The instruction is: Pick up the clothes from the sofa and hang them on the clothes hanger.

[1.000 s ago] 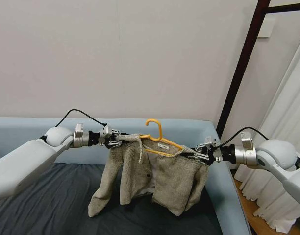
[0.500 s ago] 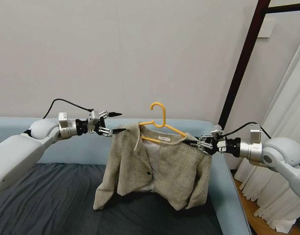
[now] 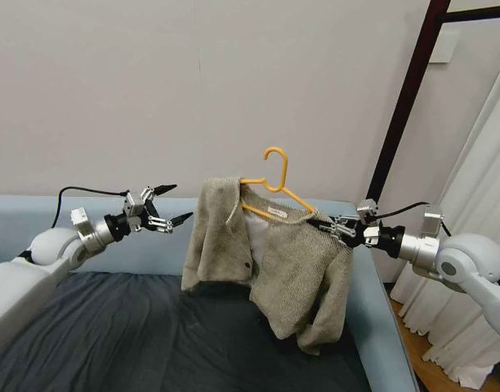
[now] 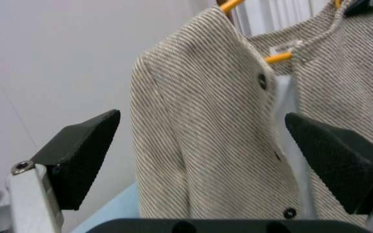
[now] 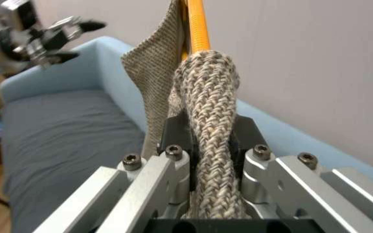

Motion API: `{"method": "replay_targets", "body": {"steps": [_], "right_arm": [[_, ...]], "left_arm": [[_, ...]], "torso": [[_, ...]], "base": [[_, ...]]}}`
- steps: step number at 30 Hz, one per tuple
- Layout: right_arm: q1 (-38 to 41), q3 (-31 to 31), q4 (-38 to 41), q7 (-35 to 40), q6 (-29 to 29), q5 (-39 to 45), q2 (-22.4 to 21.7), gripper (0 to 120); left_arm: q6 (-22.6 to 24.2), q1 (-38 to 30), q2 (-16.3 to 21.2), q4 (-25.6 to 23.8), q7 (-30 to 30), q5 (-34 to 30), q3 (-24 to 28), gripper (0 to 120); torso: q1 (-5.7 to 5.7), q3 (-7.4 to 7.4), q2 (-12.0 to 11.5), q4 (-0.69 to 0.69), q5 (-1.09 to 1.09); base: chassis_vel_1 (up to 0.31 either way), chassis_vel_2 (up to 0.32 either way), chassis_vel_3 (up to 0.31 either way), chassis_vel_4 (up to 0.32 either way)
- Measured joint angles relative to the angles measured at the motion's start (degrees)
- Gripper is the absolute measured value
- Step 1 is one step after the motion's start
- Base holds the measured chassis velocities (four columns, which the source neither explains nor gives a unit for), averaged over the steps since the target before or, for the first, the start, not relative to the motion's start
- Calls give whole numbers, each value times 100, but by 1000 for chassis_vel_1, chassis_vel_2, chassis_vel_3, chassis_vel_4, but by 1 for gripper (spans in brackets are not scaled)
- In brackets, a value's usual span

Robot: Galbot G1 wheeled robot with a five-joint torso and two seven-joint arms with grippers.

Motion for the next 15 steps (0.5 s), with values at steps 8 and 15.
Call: {"method": "replay_targets", "body": {"steps": [8, 15], "right_arm": [[194, 22, 282, 372, -207, 101, -261, 10], [209, 131, 561, 820, -334, 271, -476, 10]], "left_arm": [[50, 1082, -209, -773, -1373, 334, -550, 100], [111, 1642, -605, -1359, -2401, 455, -630, 100]], "torso": [[0, 0, 0, -2, 0], [0, 0, 0, -2, 1]], "base": [[0, 0, 0, 0], [0, 0, 0, 0]]}}
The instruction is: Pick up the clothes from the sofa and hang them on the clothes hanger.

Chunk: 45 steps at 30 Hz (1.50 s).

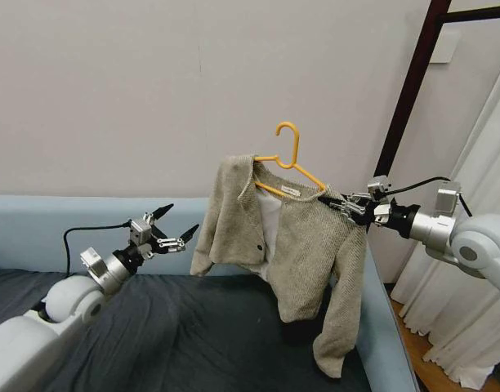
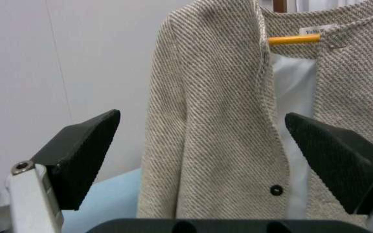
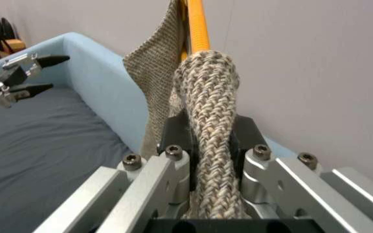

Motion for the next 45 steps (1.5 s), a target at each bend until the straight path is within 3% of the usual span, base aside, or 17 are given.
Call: {"method": "replay_targets", "body": {"steps": [7, 11, 15, 18, 24, 28, 29, 31, 37, 45], "right_arm": [[-120, 82, 287, 402, -33, 177, -118, 10], [-164, 83, 316, 375, -28, 156, -82, 10], [-177, 57, 316, 312, -12, 104, 44, 10], [-209, 50, 269, 210, 12, 23, 100, 10], [-204, 51, 206, 127, 38, -26, 154, 10], [-174, 40, 150, 115, 41, -60, 196, 10], [-151, 25, 113, 106, 40, -73, 216, 10], [-121, 7, 79, 97, 41, -80, 232, 10], [14, -70, -47, 29, 41, -92, 306, 10], [77, -87, -138, 26, 41, -92, 342, 10]], "left_arm": [[55, 150, -264, -394, -333, 69, 53, 100], [308, -241, -306, -487, -461, -11, 303, 100], [591, -1002, -455, -257, -504, -267, 790, 100], [666, -1708, -775, 296, -523, -475, 1325, 100], [615, -2254, -1105, 793, -534, -543, 1792, 96], [607, -2386, -1183, 867, -528, -569, 1970, 82], [600, -2407, -1195, 885, -517, -573, 2022, 74], [570, -2436, -1218, 931, -502, -573, 2062, 70], [365, -2602, -1552, 1173, -467, -527, 2247, 45], [275, -2658, -1682, 1260, -537, -421, 2312, 20]], "torso": [[0, 0, 0, 1, 0], [0, 0, 0, 1, 0], [0, 1, 0, 0, 1], [0, 1, 0, 1, 1], [0, 1, 0, -1, 0], [1, 1, 0, -1, 0], [1, 1, -1, 0, 0], [1, 1, 0, 3, 0], [1, 1, -1, 0, 0], [1, 1, -1, 0, -1]], "base": [[0, 0, 0, 0], [0, 0, 0, 0], [0, 0, 0, 0], [0, 0, 0, 0], [0, 0, 0, 0], [0, 0, 0, 0], [0, 0, 0, 0], [0, 0, 0, 0], [0, 0, 0, 0], [0, 0, 0, 0]]}}
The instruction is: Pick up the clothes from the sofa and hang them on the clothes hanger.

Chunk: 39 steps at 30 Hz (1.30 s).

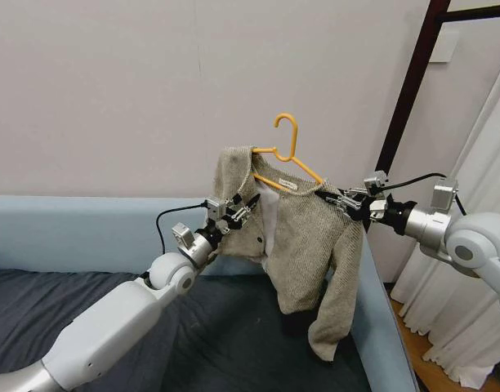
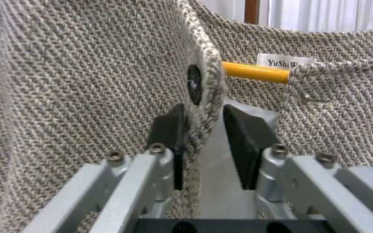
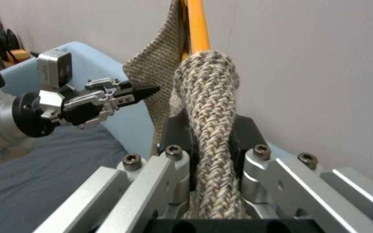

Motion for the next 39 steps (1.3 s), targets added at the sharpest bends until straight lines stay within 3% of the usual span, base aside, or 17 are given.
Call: {"method": "replay_targets", "body": {"steps": [3, 6, 9, 15, 22, 30, 37, 39], "right_arm": [[9, 0, -13, 16, 1, 2, 0, 10], [2, 0, -23, 17, 7, 3, -1, 10], [-10, -5, -52, 31, 10, 14, 13, 10], [48, -37, -93, 55, 9, 176, 25, 10], [60, -39, -81, 61, 8, 342, 28, 10], [83, -29, 51, 41, 22, 567, -32, 10], [26, 0, 61, -51, 99, 584, -120, 10], [-9, 10, 46, -51, 134, 585, -155, 10]], "left_arm": [[138, -9, 127, -269, -240, 39, -57, 6], [251, -13, 233, -526, -440, 39, -145, 0], [420, 23, 443, -989, -670, 14, -363, 0], [651, 210, 784, -1405, -772, 128, -653, 0], [740, 437, 932, -1341, -780, 658, -700, 0], [730, 252, 698, -947, -829, 1136, -289, 0], [699, 173, 544, -962, -987, 1163, -84, 0], [622, 271, 559, -1062, -990, 1156, -78, 6]], "torso": [[0, 0, 0, 1, 0], [0, -1, 0, 1, 0], [0, -1, 0, 0, 0], [-1, -1, 0, 2, 0], [-1, -1, 0, 2, -1], [-1, -1, 0, 0, -1], [-1, -1, 0, -1, 0], [-1, -1, 0, -1, 1]], "base": [[0, 0, 0, 0], [0, 0, 0, 0], [0, 0, 0, 0], [0, 0, 0, 0], [0, 0, 0, 0], [0, 0, 0, 0], [0, 0, 0, 0], [0, 0, 0, 0]]}}
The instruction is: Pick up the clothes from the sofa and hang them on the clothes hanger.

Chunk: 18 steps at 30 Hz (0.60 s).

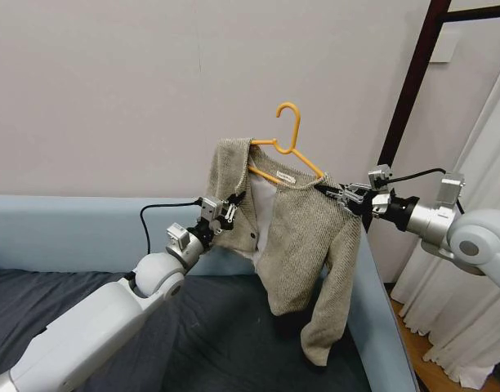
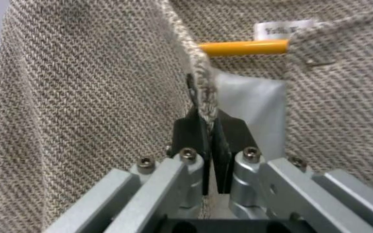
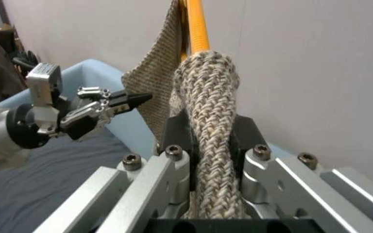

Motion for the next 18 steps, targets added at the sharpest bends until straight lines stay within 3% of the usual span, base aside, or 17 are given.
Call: {"method": "replay_targets", "body": {"steps": [9, 14, 18], "right_arm": [[2, 56, 47, 312, 22, 112, -188, 10], [22, 153, 260, 843, -267, 137, -602, 10], [122, 221, 399, 1288, -476, 229, -867, 10]], "left_arm": [[-30, 850, 384, -497, -36, 284, -499, 36], [-88, 2103, 483, -632, -71, 661, -1395, 60], [-149, 2752, 459, -608, -354, 935, -1800, 73]], "torso": [[0, 0, 0, 2, -1], [0, 0, 0, 2, -2], [-1, 0, 0, 2, -2]], "base": [[0, 0, 0, 0], [0, 0, 0, 0], [0, 0, 0, 0]]}}
